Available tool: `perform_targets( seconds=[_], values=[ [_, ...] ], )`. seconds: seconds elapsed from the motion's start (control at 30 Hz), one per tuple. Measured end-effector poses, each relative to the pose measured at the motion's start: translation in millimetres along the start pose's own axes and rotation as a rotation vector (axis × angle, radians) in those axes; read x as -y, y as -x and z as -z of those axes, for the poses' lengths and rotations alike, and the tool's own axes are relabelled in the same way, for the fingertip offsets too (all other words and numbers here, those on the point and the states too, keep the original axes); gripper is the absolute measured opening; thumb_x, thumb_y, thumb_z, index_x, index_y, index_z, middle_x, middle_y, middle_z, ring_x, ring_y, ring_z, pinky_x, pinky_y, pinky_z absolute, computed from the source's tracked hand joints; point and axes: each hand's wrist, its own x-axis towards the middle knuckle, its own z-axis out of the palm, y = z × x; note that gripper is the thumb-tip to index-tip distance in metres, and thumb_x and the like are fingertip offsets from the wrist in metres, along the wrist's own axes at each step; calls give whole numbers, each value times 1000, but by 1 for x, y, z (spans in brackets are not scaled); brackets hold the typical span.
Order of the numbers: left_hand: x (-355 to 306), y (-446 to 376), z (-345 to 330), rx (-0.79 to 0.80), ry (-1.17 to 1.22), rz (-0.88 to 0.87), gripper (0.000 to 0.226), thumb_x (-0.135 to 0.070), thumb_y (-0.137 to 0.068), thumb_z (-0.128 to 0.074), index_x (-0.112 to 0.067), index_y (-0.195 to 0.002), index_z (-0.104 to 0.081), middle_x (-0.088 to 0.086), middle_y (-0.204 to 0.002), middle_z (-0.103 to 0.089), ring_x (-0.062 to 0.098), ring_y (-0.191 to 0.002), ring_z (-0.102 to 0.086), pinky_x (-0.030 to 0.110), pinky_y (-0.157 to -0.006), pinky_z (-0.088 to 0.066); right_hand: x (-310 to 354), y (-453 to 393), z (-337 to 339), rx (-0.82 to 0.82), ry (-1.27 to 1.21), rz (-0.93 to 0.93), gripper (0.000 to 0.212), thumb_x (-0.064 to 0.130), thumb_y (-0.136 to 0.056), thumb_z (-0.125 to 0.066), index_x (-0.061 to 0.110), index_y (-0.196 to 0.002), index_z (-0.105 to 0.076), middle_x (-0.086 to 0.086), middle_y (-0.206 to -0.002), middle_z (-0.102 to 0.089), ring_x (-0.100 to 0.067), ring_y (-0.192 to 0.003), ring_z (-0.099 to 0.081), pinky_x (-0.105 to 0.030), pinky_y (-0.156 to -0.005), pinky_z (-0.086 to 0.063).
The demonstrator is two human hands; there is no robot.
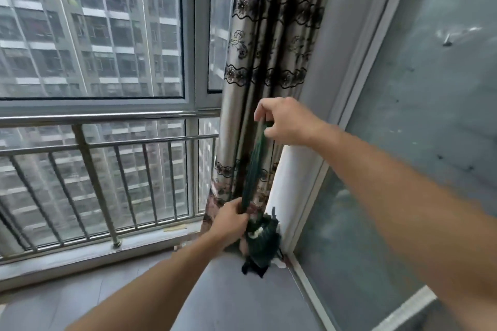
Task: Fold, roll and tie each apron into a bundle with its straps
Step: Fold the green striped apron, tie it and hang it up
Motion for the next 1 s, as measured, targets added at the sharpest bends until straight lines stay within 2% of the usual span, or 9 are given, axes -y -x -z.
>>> perform_targets(
  seconds=[0.1, 0.17, 0.27, 0.33, 0.47, 0.6, 0.73, 0.83, 1.0],
  values=[
    [-38, -36, -17, 105, -99, -72, 17, -19, -97, -54, -30, -95, -67, 1, -92, -74, 23, -86, -73, 44, -78, -63, -34, -13, 31, -200, 259, -85, 14, 23, -86, -65, 32, -96, -69, 9, -97, -63, -21, -102, -62, -31, -74, -42],
    [-61, -56, -29, 117, -237, -160, 15, -28, -98, -47, -26, -95, -63, -1, -93, -71, 21, -86, -67, 40, -80, -58, -50, -18, 41, -340, 159, -150, 9, 27, -89, -66, 31, -95, -72, 11, -85, -60, -20, -90, -62, -32, -72, -44],
    [-102, -80, -46, 127, -395, -266, 13, -29, -101, -43, -24, -92, -51, -1, -95, -63, 23, -89, -62, 31, -73, -44, -75, -24, 55, -470, -278, -262, 22, 14, -95, -59, 30, -102, -73, 10, -63, -65, -21, -68, -67, -28, -60, -48],
    [-127, -100, -59, 131, -428, -326, 15, -31, -100, -44, -21, -97, -54, 0, -105, -57, 28, -94, -61, 33, -76, -43, -96, -28, 67, -471, -575, -322, 27, 3, -99, -48, 24, -101, -65, -6, -75, -75, -25, -65, -73, -28, -50, -51],
    [-175, -135, -87, 217, -293, -366, 27, -41, -93, -51, -26, -112, -60, 6, -109, -68, 22, -78, -64, 33, -67, -55, -140, -33, 104, -542, -914, -304, 31, -7, -98, -39, 16, -91, -59, -18, -93, -73, -29, -75, -71, -35, -69, -58],
    [-219, -166, -129, 228, -355, -494, 47, -48, -85, -48, -32, -128, -55, 4, -121, -56, 28, -97, -63, 42, -87, -55, -191, -26, 142, -537, -1375, -256, 29, 1, -92, -34, 4, -103, -60, -19, -102, -73, -34, -85, -72, -39, -74, -61],
    [-264, -203, -184, 149, -481, -538, 44, -59, -91, -56, -22, -113, -52, 3, -115, -55, 25, -95, -58, 36, -82, -48, -247, -23, 184, -392, -1094, -321, 26, 15, -100, -53, 7, -124, -56, -3, -111, -73, -13, -63, -63, -21, -45, -31],
    [-297, -226, -220, 146, -485, -551, 72, -88, -76, -53, -21, -101, -51, -2, -105, -57, 19, -90, -59, 34, -71, -47, -293, -25, 213, -353, -857, -370, 29, 0, -98, -57, 11, -125, -55, -3, -110, -76, -9, -55, -52, -19, -40, -24],
    [-338, -263, -279, 238, -274, -615, 75, -67, -75, -62, -23, -134, -46, 0, -135, -54, 18, -114, -59, 41, -102, -52, -351, -36, 255, -287, -679, -390, 11, 8, -105, -52, 9, -116, -52, -1, -104, -79, -12, -51, -55, -20, -38, -26]
  ],
)
